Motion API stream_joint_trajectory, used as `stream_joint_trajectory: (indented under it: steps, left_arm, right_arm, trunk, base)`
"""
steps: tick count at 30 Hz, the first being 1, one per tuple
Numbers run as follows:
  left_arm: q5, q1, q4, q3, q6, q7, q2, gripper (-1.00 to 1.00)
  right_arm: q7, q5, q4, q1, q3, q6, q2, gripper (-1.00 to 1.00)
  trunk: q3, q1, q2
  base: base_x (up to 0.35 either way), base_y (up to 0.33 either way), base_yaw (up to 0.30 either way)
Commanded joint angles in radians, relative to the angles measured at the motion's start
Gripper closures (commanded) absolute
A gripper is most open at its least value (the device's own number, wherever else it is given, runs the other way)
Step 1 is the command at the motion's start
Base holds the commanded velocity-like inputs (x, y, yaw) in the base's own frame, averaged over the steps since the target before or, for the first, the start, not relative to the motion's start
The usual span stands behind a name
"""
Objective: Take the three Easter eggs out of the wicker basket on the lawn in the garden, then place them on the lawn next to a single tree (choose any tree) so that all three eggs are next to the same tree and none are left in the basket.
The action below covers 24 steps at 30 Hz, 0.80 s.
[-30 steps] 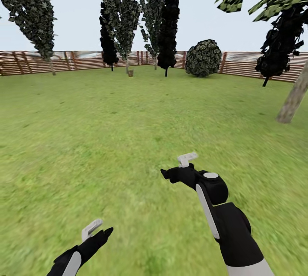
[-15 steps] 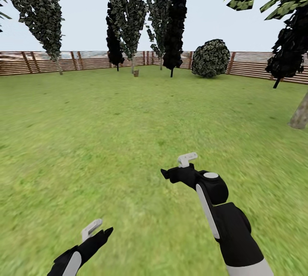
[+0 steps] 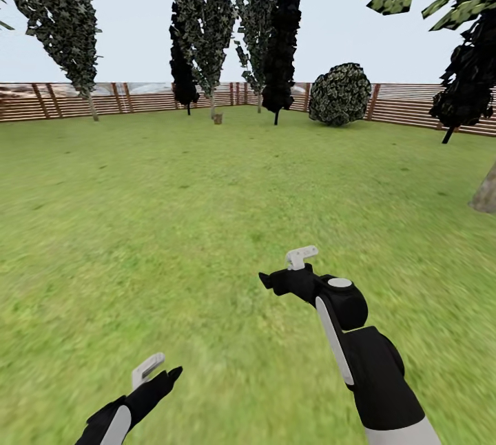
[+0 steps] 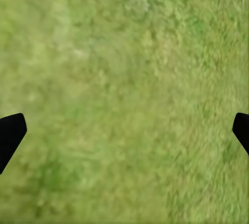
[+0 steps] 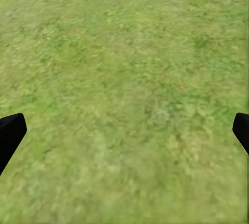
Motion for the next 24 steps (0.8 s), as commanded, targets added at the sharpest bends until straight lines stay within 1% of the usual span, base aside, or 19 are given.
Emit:
stream_joint_trajectory:
  steps: [1, 24]
  left_arm:
    - [0.006, -0.001, -0.001, 0.003, 0.008, -0.003, -0.001, -1.0]
    - [0.006, -0.001, -0.001, 0.003, 0.009, -0.001, -0.001, -1.0]
  right_arm:
    - [0.005, 0.005, -0.001, -0.001, 0.0, 0.005, 0.0, -1.0]
    - [0.005, 0.005, -0.001, -0.001, 0.0, 0.004, 0.0, -1.0]
  trunk:
    - [-0.002, 0.001, -0.002]
    - [-0.002, 0.001, -0.002]
  base:
    - [0.334, -0.116, 0.0]
    - [0.334, -0.117, 0.0]
